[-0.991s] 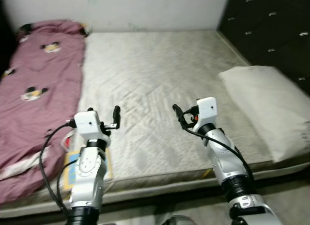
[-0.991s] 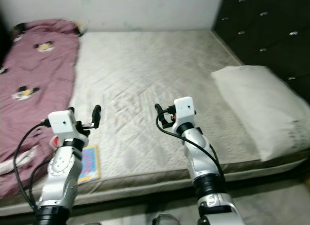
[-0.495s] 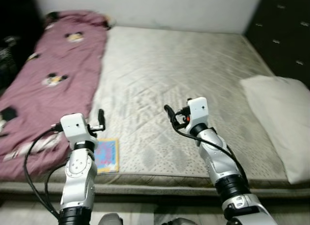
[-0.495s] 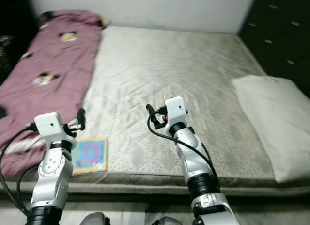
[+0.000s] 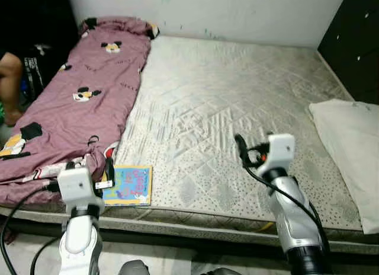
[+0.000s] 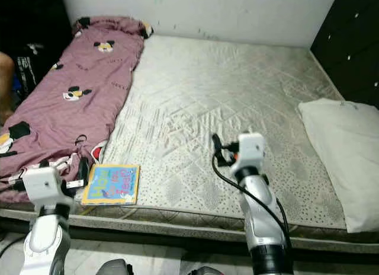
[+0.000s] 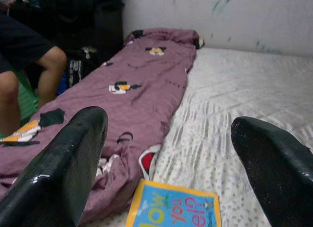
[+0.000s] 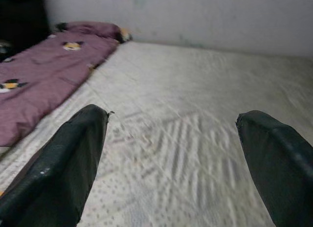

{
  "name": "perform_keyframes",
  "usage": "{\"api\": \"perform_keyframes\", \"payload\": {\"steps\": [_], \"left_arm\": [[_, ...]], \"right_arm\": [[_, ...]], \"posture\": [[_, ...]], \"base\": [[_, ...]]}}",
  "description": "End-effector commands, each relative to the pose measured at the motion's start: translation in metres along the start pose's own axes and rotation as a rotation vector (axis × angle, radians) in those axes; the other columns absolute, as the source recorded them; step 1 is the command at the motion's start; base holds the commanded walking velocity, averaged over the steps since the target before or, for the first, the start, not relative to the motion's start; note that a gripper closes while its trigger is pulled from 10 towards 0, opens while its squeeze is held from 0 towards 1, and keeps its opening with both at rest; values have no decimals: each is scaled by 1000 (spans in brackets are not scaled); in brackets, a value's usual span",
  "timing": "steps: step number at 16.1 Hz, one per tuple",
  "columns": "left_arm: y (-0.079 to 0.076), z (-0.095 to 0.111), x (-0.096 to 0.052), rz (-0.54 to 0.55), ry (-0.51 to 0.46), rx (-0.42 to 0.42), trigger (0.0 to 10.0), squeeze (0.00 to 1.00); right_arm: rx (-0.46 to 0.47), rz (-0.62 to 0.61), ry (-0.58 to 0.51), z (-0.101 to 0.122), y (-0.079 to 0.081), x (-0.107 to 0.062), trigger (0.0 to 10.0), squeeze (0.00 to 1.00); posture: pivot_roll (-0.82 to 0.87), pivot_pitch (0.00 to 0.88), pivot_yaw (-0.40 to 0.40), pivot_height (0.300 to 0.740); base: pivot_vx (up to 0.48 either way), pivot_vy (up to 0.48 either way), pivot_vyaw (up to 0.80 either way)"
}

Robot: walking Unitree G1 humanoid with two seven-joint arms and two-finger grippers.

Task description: Clean up the room

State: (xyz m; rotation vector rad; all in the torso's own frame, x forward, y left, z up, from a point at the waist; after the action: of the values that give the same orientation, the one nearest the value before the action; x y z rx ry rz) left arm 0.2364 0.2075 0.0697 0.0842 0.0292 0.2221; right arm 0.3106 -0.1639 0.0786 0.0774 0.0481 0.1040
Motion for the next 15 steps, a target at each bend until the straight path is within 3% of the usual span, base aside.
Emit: {"api": "perform_keyframes", "payload": {"steps": [1, 6, 8, 15], "left_arm": [[2, -1, 4, 7, 10, -15, 10000, 0], [-9, 1, 6, -64, 19, -5, 10000, 0], [-9, 2, 7, -66, 20, -10, 10000, 0], [-8, 1, 4, -30, 20, -30, 10000, 0]], "right_arm": [[3, -21, -19, 4, 0, 2, 10000, 0], [0, -29, -5, 8, 2, 3, 10000, 0], [-13, -25, -7, 10, 3, 4, 10000, 0], [-50, 50, 19, 8, 12, 12, 10000, 0]], "posture": [[-4, 0, -53, 740], [-13, 0, -51, 740], [-13, 0, -59, 740], [43, 0, -119, 740]], "base": [[0, 0, 0], [0, 0, -140], [0, 0, -628], [0, 0, 0]]}}
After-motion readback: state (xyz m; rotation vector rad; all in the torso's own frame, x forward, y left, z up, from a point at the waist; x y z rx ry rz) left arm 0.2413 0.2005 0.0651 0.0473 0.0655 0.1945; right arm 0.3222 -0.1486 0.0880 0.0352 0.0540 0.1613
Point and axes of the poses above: a point about 5 cm out from each wrist's last joint towards the gripper, its own x axis pointing out of the wrist towards the gripper, its own z axis along the axis of the wrist's last joint, y = z × x, the point moved 3 cm from there along x, pointing out of the wrist towards the gripper, and after that the axes turned 3 degrees about x, right-handed, at the moved point
